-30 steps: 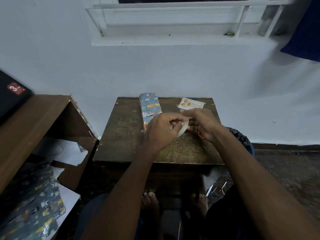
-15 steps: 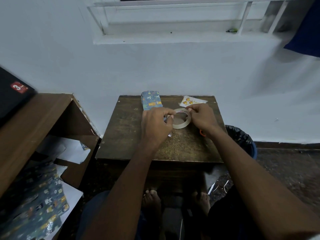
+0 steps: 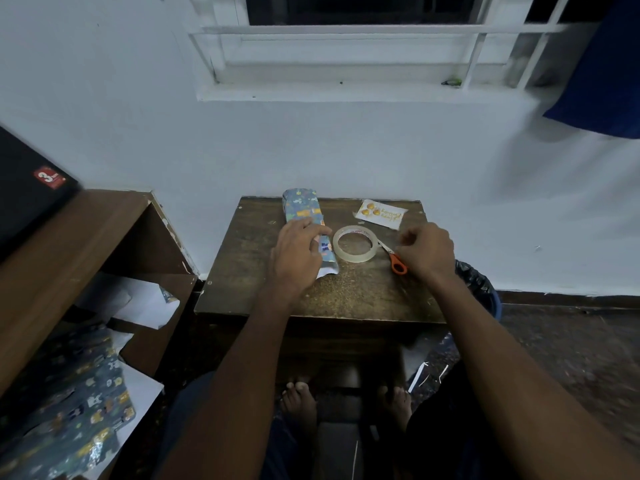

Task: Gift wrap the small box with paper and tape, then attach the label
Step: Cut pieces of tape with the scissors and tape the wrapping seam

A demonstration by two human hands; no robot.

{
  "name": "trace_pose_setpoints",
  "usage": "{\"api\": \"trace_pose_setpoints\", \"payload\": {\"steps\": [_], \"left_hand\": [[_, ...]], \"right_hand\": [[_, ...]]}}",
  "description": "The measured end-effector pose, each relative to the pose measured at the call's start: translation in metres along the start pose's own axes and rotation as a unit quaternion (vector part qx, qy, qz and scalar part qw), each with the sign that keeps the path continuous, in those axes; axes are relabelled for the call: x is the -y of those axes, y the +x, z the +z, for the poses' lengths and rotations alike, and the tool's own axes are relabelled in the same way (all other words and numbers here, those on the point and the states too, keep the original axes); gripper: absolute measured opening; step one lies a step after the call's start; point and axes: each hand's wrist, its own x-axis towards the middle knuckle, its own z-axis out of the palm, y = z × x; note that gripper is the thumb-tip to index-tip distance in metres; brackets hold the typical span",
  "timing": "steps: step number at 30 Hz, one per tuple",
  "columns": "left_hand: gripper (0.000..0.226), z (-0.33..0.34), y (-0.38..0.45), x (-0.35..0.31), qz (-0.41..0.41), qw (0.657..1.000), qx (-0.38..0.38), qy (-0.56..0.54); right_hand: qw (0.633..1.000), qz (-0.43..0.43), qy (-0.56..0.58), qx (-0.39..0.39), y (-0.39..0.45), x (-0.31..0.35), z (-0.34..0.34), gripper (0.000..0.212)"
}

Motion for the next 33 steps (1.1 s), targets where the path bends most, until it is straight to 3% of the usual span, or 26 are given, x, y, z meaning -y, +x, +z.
{"api": "trace_pose_setpoints", "payload": {"steps": [3,7,14,17,23,28,33], "left_hand": [[0.042,-0.005,-0.003,0.002,0.002,0.999,0.025,0.027],[0.050,-0.014,-0.013,-0.006,0.006,0.997,0.048,0.068],[0.054,-0.024,-0.020,0.002,-0.019,0.998,0.016,0.051],[0.060,-0.030,-0.020,0.009,0.033,0.993,0.070,0.085],[0.101,-0.031,-0.012,0.016,0.085,0.957,0.174,0.218],[0.099,-0.029,0.002,0.010,0.092,0.954,0.126,0.255],[0.078,-0.030,0.003,0.015,0.085,0.963,0.086,0.241]], "right_hand": [[0.998,-0.020,-0.057,0.032,-0.016,0.002,0.004,0.006],[0.994,-0.041,-0.097,0.011,-0.027,0.007,0.005,0.001],[0.991,-0.030,-0.125,0.025,-0.044,0.012,0.001,0.009],[0.989,-0.014,-0.140,0.035,-0.051,0.016,-0.004,0.010],[0.987,-0.003,-0.129,0.092,-0.056,0.018,-0.005,0.005],[0.982,-0.070,-0.160,0.076,-0.062,0.016,0.002,0.013],[0.953,-0.084,-0.288,0.037,-0.071,0.021,0.008,0.015]]}}
